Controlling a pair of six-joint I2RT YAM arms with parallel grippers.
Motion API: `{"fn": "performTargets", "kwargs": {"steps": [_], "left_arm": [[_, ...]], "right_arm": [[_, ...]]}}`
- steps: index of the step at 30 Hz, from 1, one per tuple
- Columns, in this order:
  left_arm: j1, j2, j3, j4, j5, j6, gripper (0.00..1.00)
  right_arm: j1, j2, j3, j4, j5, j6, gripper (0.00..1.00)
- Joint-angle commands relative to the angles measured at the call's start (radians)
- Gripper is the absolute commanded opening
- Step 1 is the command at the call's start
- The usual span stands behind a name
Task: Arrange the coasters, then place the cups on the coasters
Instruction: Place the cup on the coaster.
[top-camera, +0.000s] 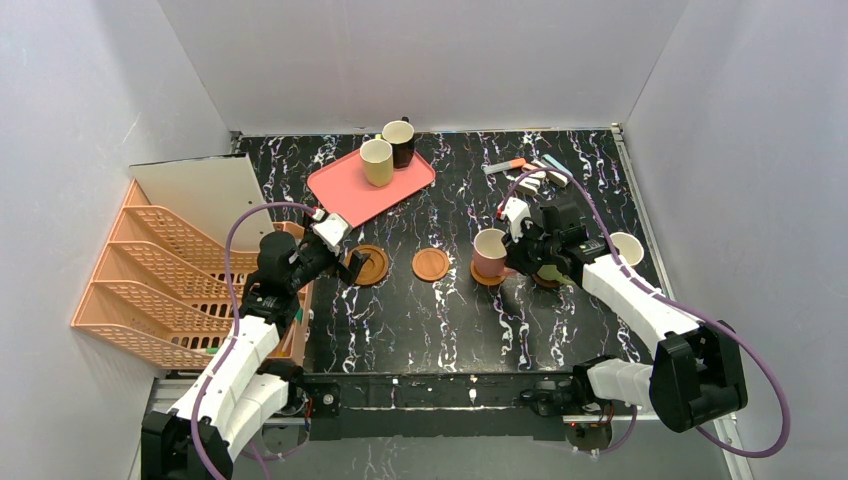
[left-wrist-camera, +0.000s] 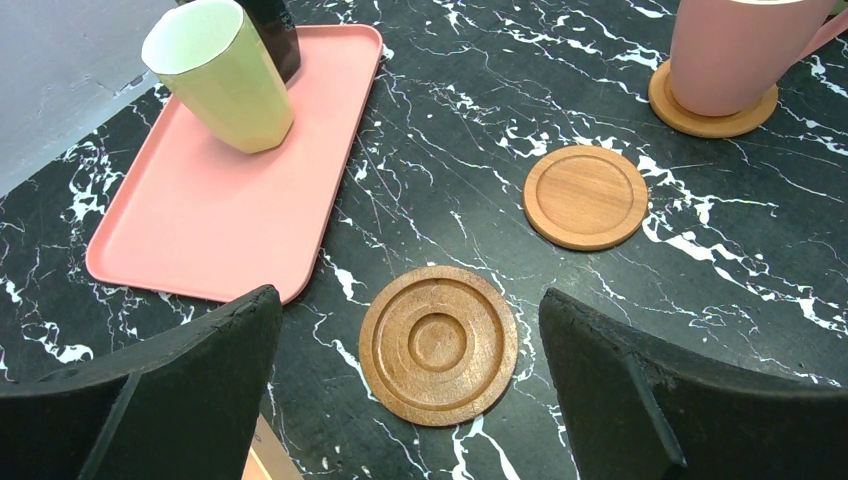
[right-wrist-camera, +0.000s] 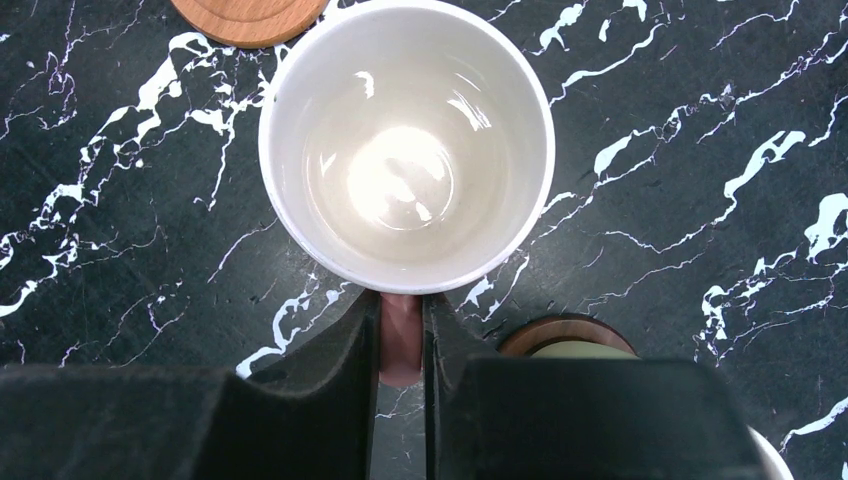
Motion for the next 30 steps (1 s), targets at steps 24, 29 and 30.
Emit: {"fn": "performTargets", "kwargs": {"steps": [24, 29, 30], "left_arm": [[0.004, -0.021, -0.012, -0.001, 0.004, 0.004, 0.98], [0.004, -0.019, -0.007, 0.0, -0.004, 0.002, 0.98], [0.004, -0.021, -0.005, -0.002, -0.007, 0.001, 0.98]], "right_arm": [[0.003, -0.053, 0.059, 0.01, -0.027, -0.013, 0.49], [0.003, -0.083, 0.054, 0.023, -0.025, -0.01, 0.72], [0.003, -0.094, 0.05, 0.032, -0.023, -0.008, 0.79]]}}
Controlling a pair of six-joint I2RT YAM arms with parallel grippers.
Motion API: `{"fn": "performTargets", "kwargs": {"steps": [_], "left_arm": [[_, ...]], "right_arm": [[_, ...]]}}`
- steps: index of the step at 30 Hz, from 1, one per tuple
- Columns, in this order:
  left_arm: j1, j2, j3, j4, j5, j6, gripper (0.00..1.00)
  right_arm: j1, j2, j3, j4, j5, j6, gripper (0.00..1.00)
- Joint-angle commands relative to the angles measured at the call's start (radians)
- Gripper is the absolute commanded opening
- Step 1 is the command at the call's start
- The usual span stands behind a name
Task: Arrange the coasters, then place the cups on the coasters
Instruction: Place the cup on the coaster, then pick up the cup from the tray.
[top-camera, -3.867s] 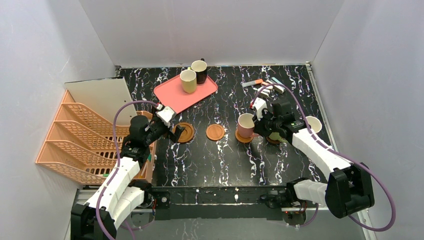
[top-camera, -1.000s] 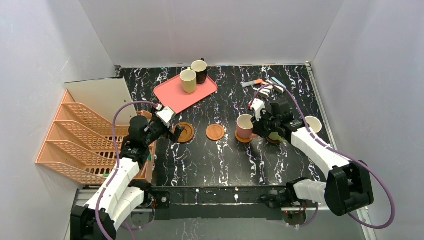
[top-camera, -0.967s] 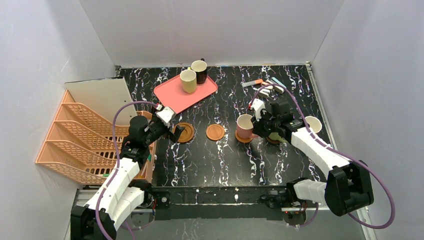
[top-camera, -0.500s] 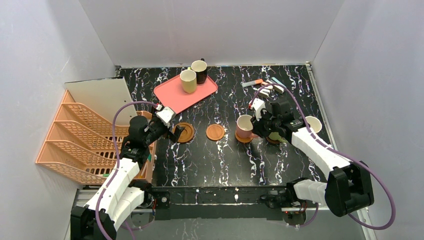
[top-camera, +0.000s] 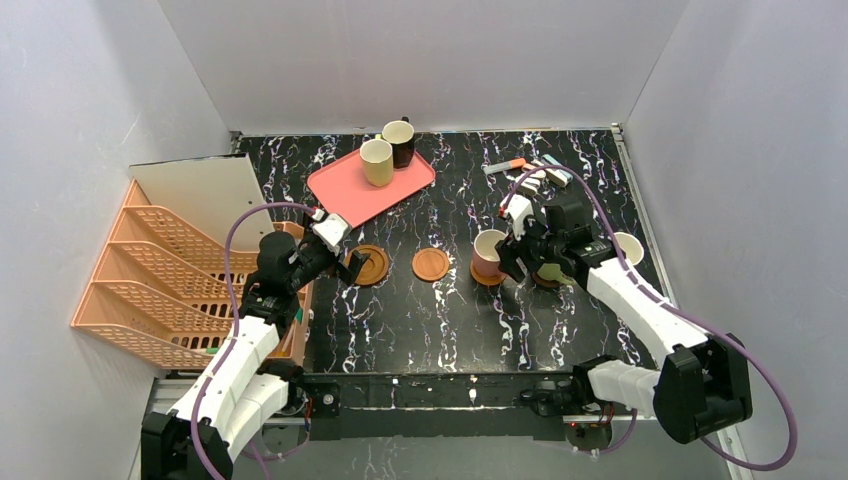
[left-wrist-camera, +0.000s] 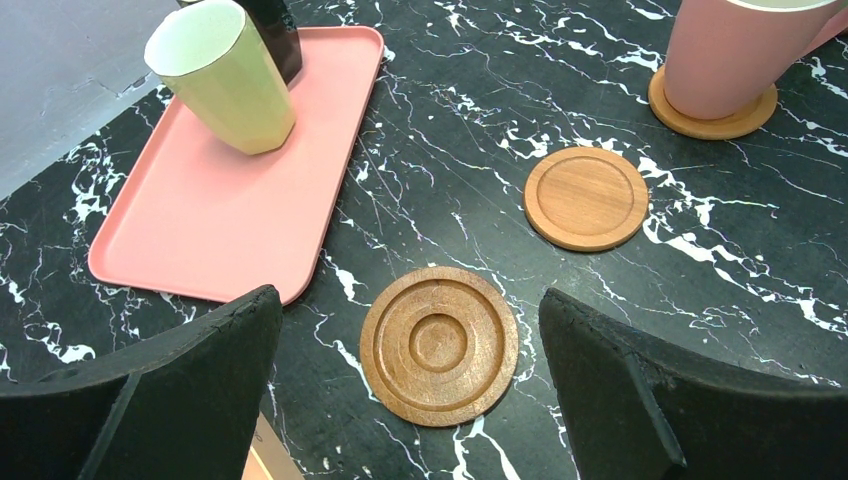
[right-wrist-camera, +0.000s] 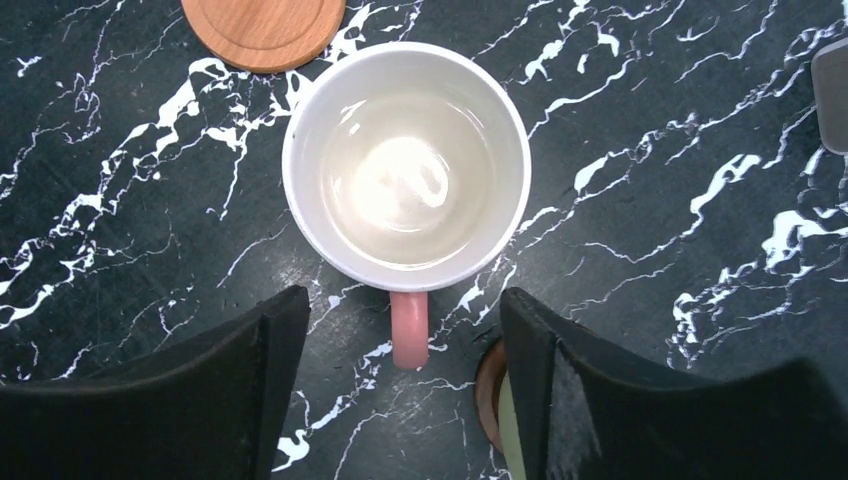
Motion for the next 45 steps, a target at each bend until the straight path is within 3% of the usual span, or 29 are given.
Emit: {"fn": "performTargets", "kwargs": {"steps": [1, 4, 7, 15, 21, 45], "left_arm": [[0.004, -0.021, -0.002, -0.004, -0.01, -0.001, 0.98], [0.004, -0.034, 0.006, -0.008, -0.024, -0.006, 0.98], [0.004, -0.048, 0.009, -0.011, -0.042, -0.008, 0.98], [0.004, -0.031, 0.008, -0.011, -0.042, -0.005, 0.98], [0.005, -0.033, 0.003, -0.007, -0.034, -0.005, 0.98], [0.004, -0.041, -0.004, -0.003, -0.027, -0.002, 0.98]], "right_arm": [[0.004, -0.066, 0.032, 0.055, -0.011, -0.005, 0.84], [0.003, -0.105, 0.017, 0.083, -0.003, 0.0, 0.95], [0.003, -0.133, 0.004, 0.104, -0.001, 0.001, 0.99], [0.003, -0.073, 0.041, -0.005, -0.009, -0.037, 0.99], [0.0, -0.104, -0.012, 0.019, 0.018, -0.067, 0.98], [0.001, 0.025, 0.0, -0.027, 0.006, -0.096, 0.55]]}}
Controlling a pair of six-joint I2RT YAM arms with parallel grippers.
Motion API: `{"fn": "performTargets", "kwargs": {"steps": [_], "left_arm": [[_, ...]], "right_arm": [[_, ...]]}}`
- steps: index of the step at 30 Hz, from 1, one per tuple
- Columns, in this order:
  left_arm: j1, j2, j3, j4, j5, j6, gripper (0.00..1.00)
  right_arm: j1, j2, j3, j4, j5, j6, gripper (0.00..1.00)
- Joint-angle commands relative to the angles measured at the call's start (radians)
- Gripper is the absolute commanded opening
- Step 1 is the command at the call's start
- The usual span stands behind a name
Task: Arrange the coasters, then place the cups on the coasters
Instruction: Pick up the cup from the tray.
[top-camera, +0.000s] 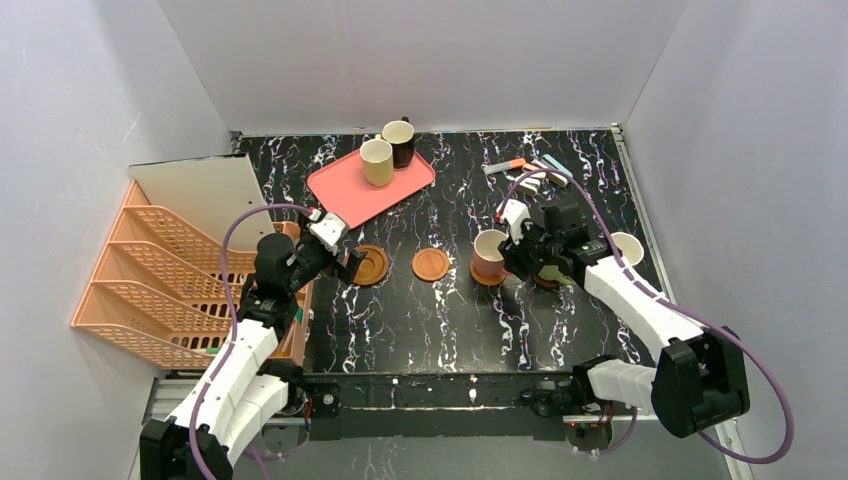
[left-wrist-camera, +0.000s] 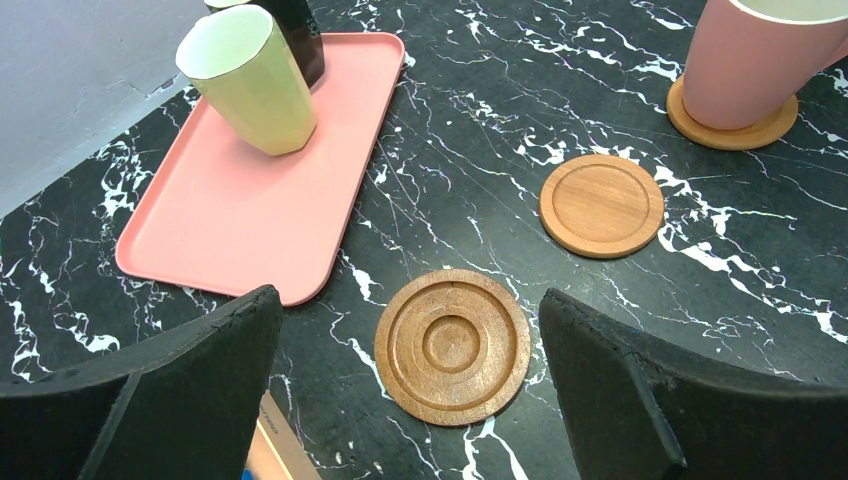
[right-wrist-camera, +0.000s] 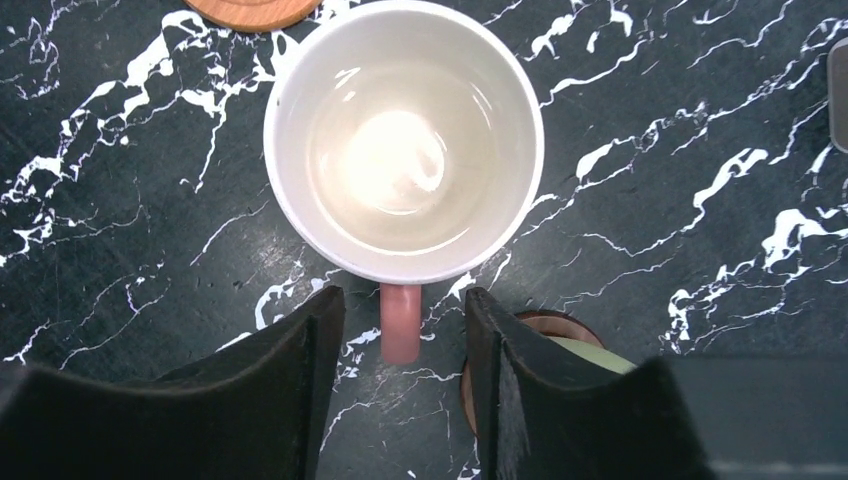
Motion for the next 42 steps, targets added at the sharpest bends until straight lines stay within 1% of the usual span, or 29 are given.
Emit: {"fn": "performTargets", "kwargs": {"steps": [1, 8, 13, 18, 25, 42], "left_arm": [[0.004, -0.01, -0.005, 0.003, 0.009, 0.002, 0.98], [0.005, -0.011, -0.004, 0.003, 0.01, 0.001, 0.98], [0.004, -0.011, -0.004, 0.003, 0.01, 0.002, 0.98], [0.004, -0.012, -0.004, 0.003, 0.01, 0.002, 0.98], [0.004, -0.012, -0.004, 0.003, 0.009, 0.002, 0.98], [0.004, -0.011, -0.004, 0.003, 0.007, 0.002, 0.98]], "right_arm": [[0.001, 0.023, 0.008, -0.02, -0.012, -0.017, 0.54], [0.001, 0.03, 0.009, -0.023, -0.006, -0.017, 0.39], [0.001, 0.036, 0.011, -0.025, 0.005, -0.017, 0.32], [0.001, 0.038, 0.018, -0.038, 0.002, -0.015, 0.18], [0.001, 0.025, 0.021, -0.044, -0.003, -0.016, 0.12], [0.001, -0.012, 0.02, -0.051, 0.016, -0.013, 0.07]]}}
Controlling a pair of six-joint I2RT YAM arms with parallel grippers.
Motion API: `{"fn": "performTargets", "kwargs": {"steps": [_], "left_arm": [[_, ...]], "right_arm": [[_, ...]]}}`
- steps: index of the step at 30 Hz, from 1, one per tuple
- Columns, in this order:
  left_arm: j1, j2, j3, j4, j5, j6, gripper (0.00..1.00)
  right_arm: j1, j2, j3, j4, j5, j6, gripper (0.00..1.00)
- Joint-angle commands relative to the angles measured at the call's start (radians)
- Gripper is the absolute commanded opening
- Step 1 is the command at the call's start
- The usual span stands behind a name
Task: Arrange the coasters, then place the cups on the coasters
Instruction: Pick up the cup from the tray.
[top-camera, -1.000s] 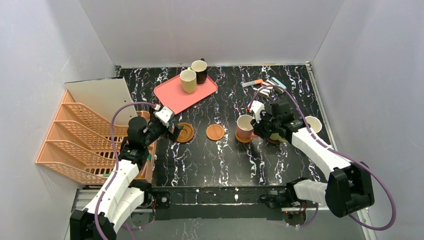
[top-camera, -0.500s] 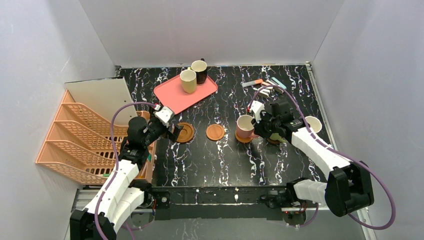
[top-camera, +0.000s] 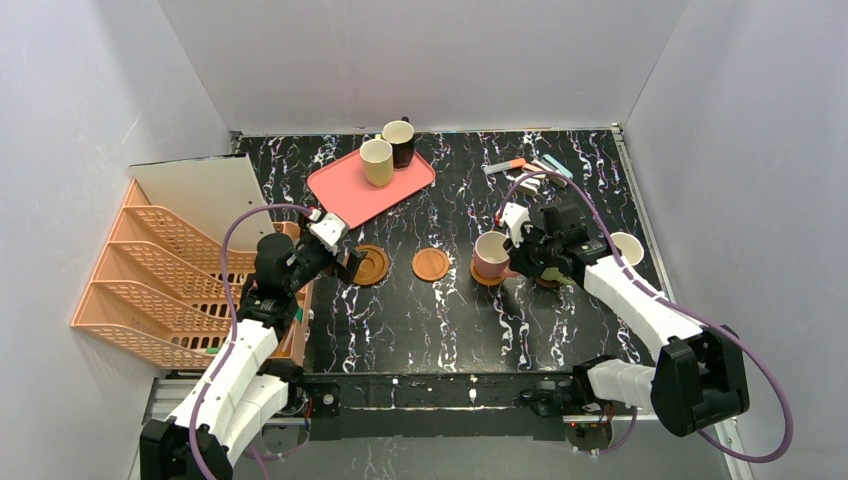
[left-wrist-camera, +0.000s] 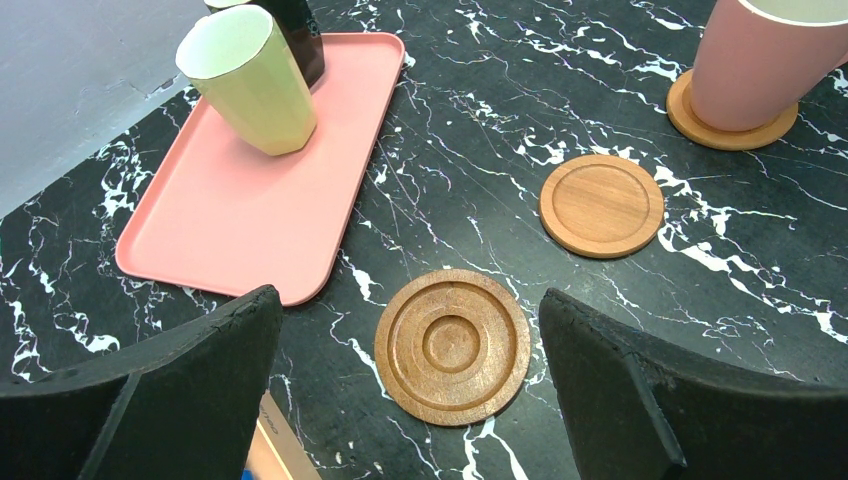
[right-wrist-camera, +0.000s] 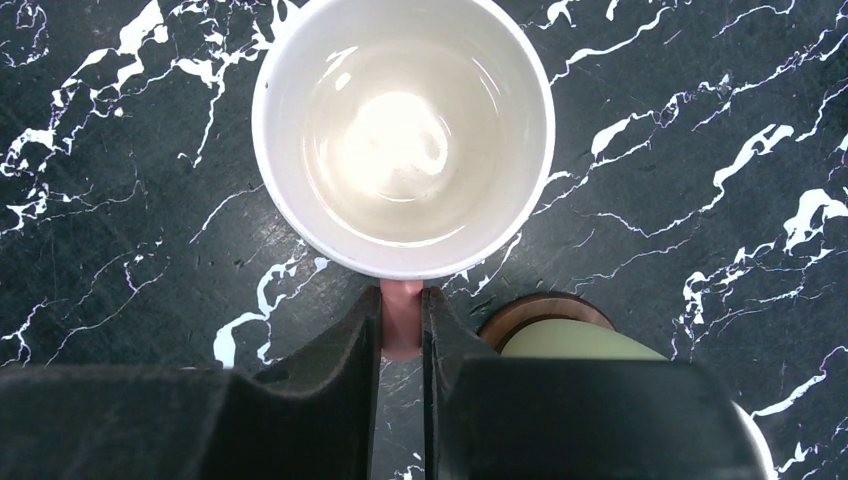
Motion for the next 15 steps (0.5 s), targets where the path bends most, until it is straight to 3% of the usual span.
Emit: {"fn": "performTargets", "kwargs": {"steps": [1, 6, 15], "left_arm": [[0.004, -0.007, -0.004, 0.004, 0.008, 0.002, 0.98], [0.004, -0.008, -0.004, 0.005, 0.007, 0.001, 0.98], [0.004, -0.007, -0.004, 0.003, 0.007, 0.003, 0.98]], "right_arm": [[0.001, -0.033, 0.019, -0.004, 0.004, 0.002, 0.07], [0.001, -0.026, 0.018, -0.002, 0.008, 0.002, 0.13], [0.001, -0.044, 0.022, -0.003, 0.007, 0.002, 0.67]]}}
